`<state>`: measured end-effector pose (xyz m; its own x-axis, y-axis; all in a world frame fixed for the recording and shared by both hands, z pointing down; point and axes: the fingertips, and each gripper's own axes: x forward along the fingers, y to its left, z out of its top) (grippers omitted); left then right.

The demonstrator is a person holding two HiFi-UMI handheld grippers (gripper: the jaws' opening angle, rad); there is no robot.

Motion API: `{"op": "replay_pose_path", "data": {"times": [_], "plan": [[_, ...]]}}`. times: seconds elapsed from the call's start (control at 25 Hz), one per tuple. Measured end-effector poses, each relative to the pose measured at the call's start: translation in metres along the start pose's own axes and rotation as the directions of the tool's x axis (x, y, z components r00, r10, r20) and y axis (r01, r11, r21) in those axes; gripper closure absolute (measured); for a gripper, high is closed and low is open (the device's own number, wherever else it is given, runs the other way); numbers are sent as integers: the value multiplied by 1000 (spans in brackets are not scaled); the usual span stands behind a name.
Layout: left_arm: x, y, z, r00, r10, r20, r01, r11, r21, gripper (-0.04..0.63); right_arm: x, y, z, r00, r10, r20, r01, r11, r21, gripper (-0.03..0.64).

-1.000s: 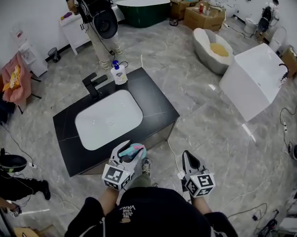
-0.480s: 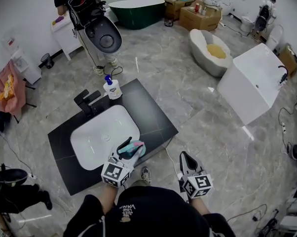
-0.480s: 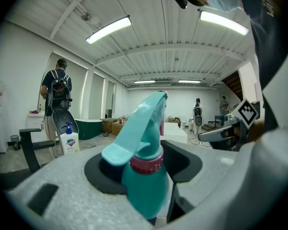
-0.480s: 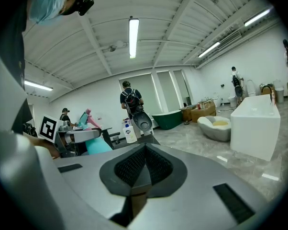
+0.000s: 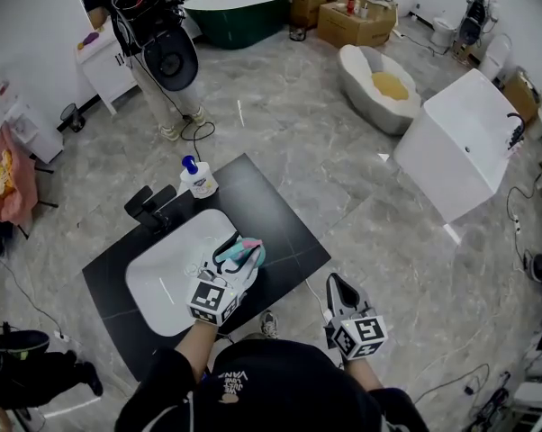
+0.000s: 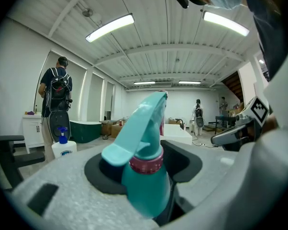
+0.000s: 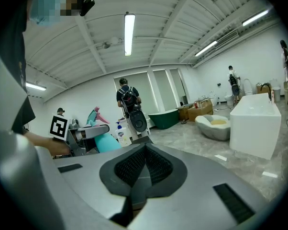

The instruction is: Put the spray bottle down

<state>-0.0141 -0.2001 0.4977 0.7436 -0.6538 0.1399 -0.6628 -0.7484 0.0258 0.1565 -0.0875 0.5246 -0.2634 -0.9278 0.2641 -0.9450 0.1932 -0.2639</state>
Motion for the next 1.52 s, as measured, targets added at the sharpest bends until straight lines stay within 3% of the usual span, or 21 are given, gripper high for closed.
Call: {"op": "replay_pose_path", "data": {"times": [0.44,0.92,1.24,1.52], "plan": [[51,45,-21,1000,-14,-1,14,999,-31,371,42,7,-1,1000,3,-9,-3,1000,-13,615],[89,82,-27,994,100,-38,-102,994,-35,370,79,-12,12,990,110,-86,-114,993,-43,615],[123,108,-32,980,195,-50,-196,980,-24,371,104,-39,31,979,169,-111,-178,981,-76,615],[144,127,-47,971,228,-78,-228,974,3,371,115,-50,27,970,204,-134,-216,973,-79,615]]}}
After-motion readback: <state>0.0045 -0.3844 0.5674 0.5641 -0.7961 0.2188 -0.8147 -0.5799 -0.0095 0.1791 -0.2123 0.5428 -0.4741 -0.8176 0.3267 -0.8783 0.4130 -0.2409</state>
